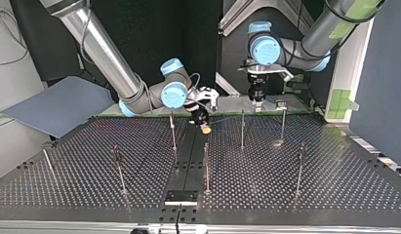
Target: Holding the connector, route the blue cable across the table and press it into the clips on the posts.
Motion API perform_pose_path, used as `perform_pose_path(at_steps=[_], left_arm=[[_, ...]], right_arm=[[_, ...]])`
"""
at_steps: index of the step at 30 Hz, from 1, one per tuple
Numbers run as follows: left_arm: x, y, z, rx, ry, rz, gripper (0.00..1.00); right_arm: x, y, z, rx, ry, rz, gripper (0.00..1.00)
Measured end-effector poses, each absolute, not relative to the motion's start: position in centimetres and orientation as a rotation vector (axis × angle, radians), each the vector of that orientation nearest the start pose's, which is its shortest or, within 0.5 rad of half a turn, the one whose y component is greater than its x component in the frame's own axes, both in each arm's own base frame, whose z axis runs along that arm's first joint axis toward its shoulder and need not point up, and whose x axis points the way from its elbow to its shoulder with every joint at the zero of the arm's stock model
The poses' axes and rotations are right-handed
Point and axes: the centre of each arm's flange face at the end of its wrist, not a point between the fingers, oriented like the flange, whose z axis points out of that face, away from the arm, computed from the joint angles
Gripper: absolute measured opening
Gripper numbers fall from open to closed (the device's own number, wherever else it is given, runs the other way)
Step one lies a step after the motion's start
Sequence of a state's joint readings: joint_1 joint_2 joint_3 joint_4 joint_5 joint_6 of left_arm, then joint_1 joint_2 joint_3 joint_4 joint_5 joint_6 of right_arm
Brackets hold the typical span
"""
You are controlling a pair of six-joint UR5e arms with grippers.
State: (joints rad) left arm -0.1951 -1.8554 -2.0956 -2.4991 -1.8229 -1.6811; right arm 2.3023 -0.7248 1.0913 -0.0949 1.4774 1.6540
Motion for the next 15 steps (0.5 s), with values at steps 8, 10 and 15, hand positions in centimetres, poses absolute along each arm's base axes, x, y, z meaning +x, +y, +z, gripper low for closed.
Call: perform_pose_path(at_steps=[8, 10, 15], left_arm=[[43.1, -21.1, 18.6, -0.058, 1.682, -0.064, 1.0], [43.0, -21.7, 18.7, -0.04, 1.672, -0.087, 1.0], [42.9, -23.0, 18.9, 0.002, 1.656, -0.138, 1.0]], right_arm=[[60.8, -46.7, 18.1, -2.599, 1.183, -2.063, 0.0], [60.7, -46.8, 18.1, -2.599, 1.187, -2.064, 0.0], [60.6, -47.0, 18.1, -2.599, 1.192, -2.064, 0.0]])
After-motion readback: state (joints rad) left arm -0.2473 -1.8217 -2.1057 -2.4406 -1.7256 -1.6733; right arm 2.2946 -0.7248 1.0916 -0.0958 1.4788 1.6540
